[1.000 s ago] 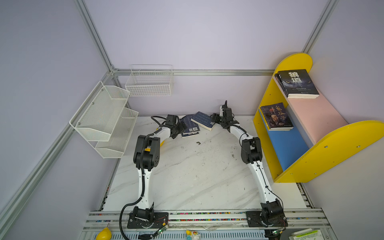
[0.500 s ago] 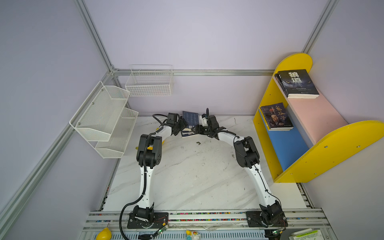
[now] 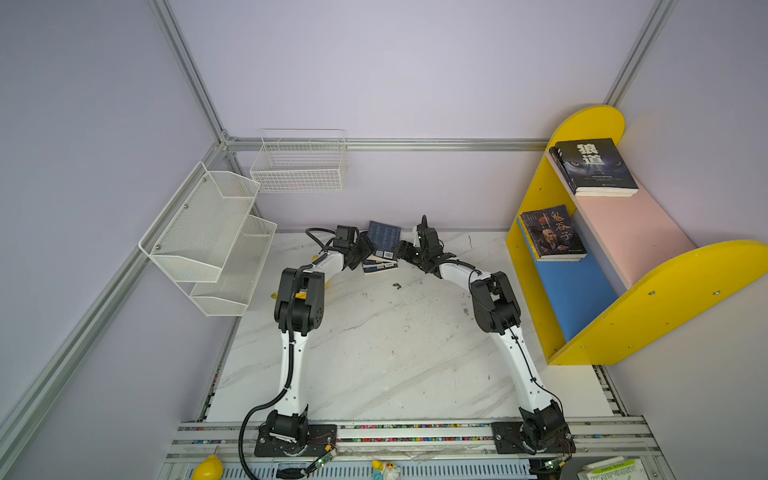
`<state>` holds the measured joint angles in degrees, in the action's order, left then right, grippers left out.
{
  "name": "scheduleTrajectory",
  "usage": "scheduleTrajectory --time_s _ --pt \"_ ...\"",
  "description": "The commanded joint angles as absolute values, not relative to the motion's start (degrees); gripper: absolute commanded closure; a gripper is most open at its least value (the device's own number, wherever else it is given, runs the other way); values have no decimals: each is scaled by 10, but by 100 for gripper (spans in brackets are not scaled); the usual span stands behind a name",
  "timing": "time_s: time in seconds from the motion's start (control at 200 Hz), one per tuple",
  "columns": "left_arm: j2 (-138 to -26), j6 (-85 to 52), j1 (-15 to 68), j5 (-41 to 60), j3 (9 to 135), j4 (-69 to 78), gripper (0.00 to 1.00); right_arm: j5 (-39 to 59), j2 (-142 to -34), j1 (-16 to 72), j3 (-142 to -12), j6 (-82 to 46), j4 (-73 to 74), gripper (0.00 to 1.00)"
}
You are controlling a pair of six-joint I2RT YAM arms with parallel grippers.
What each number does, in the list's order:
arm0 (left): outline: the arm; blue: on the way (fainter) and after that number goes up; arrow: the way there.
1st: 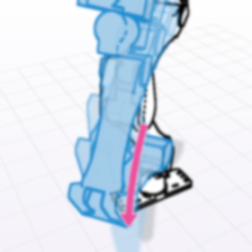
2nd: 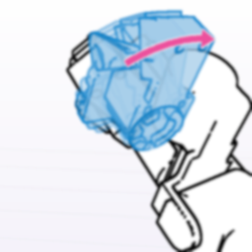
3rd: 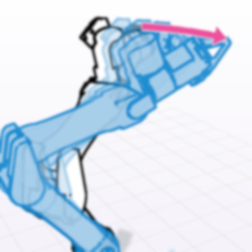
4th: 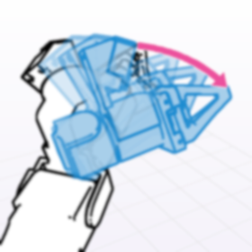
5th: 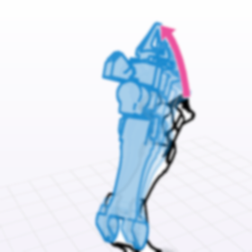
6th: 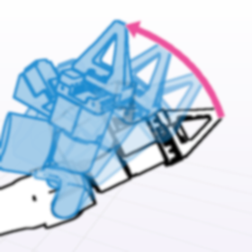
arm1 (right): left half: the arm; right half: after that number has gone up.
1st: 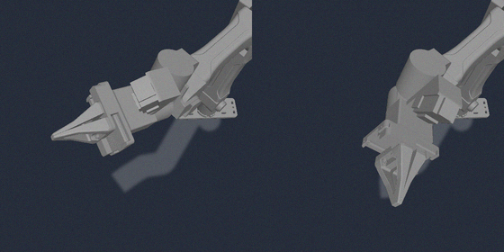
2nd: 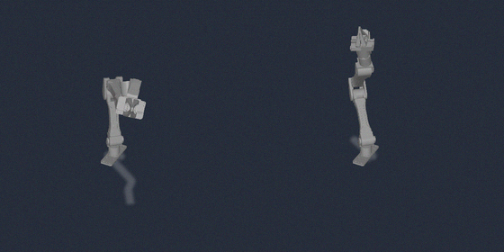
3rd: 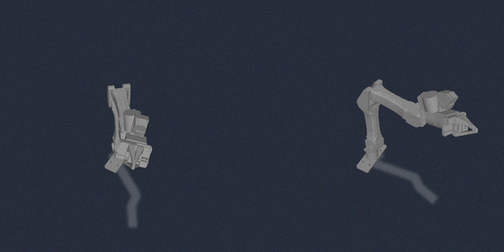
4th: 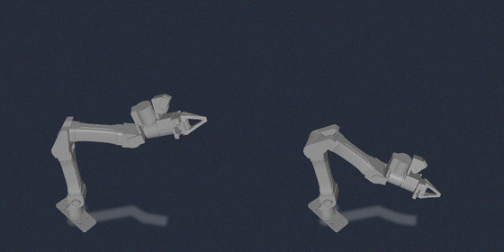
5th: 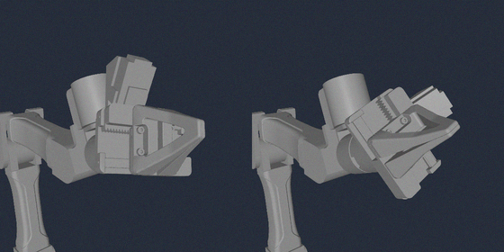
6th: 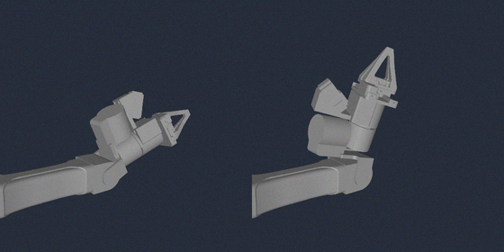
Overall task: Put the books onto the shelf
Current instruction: 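Grip the top blue book's edges with both grippers and lift it upright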
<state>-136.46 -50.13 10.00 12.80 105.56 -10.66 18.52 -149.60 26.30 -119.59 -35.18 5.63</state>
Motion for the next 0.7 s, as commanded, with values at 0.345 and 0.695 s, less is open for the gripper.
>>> scheduleTrajectory --time_s 0.345,0.695 --pt "-1396 -493 133 214 1048 -150 62 186 -1495 322 -1147 -295 -12 59" --pt "-1240 -446 165 269 808 -170 70 167 -1277 334 -840 -246 11 65"
